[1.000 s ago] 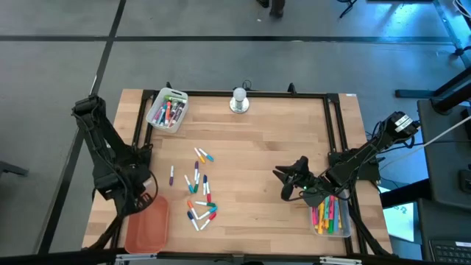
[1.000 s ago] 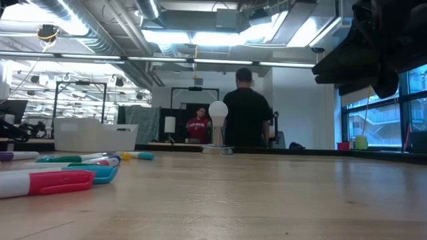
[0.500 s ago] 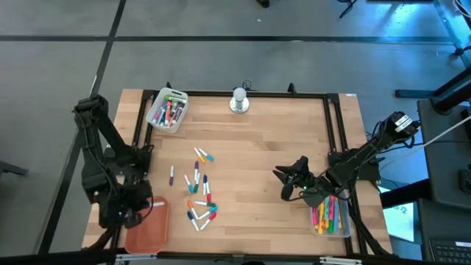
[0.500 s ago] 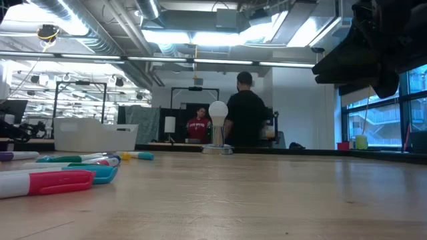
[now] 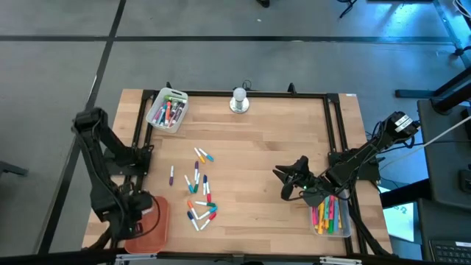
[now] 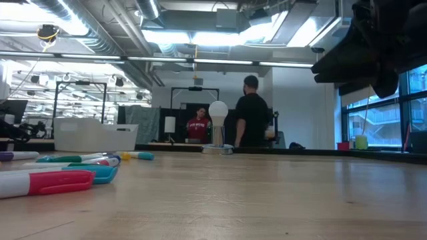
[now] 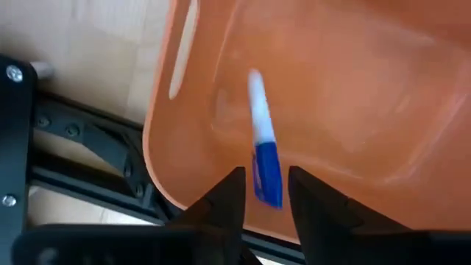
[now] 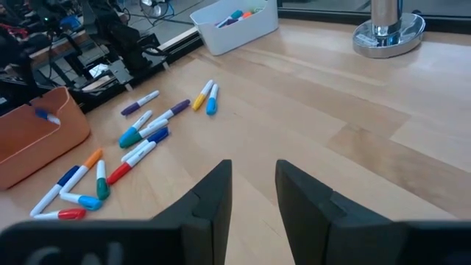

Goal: Pick & Place Markers
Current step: Put the dark blue and white highlighter pen into the orange bin

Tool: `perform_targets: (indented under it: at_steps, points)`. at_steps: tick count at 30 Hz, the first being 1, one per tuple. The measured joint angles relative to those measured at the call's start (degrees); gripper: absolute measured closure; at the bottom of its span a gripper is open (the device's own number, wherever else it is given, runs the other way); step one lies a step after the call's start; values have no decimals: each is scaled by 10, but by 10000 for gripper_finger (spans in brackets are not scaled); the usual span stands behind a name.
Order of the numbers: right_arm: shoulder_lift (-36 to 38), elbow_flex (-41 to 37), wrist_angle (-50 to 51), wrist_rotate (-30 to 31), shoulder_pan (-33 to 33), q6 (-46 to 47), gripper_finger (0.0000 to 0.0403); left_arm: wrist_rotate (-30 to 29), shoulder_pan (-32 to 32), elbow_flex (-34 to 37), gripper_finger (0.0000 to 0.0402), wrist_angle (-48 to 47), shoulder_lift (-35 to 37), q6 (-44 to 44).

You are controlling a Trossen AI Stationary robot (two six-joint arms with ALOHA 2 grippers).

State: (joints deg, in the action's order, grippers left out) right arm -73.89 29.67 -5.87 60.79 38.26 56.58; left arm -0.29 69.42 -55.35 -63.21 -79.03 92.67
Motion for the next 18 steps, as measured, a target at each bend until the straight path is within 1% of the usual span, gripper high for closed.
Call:
perform_targets:
  at_steps: [5,8,10,13,18]
  points:
    - [0,0,-3,10,0,0,296,16,-13,0,274,-24,-7,11]
    - [0,0,-3,11,-4,0,296,5,-27,0,256,-49,0,10]
    - [0,0,-3,7,-11,0,296,-23,-38,0,244,-66,4,0]
    - [0,0,-3,-13,-23,0,296,-75,-58,0,229,-84,9,-27]
    - [0,0,-3,-50,-39,0,296,-196,-94,0,225,-86,9,-120]
